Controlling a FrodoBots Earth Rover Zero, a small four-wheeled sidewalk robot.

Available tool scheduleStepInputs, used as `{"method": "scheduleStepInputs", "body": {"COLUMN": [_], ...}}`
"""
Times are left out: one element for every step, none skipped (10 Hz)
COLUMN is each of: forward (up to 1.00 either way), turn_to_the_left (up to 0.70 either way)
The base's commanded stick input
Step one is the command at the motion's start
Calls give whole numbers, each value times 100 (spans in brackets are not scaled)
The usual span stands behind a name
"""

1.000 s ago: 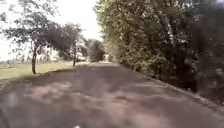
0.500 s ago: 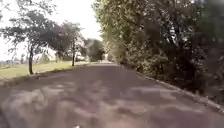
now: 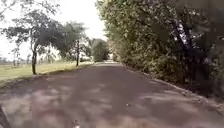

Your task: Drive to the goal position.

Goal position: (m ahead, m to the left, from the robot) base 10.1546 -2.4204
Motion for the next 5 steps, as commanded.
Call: {"method": "scheduleStepInputs", "body": {"forward": [100,100,100,100,100], "turn_to_the_left": [-5,-5,-5,-5,-5]}}
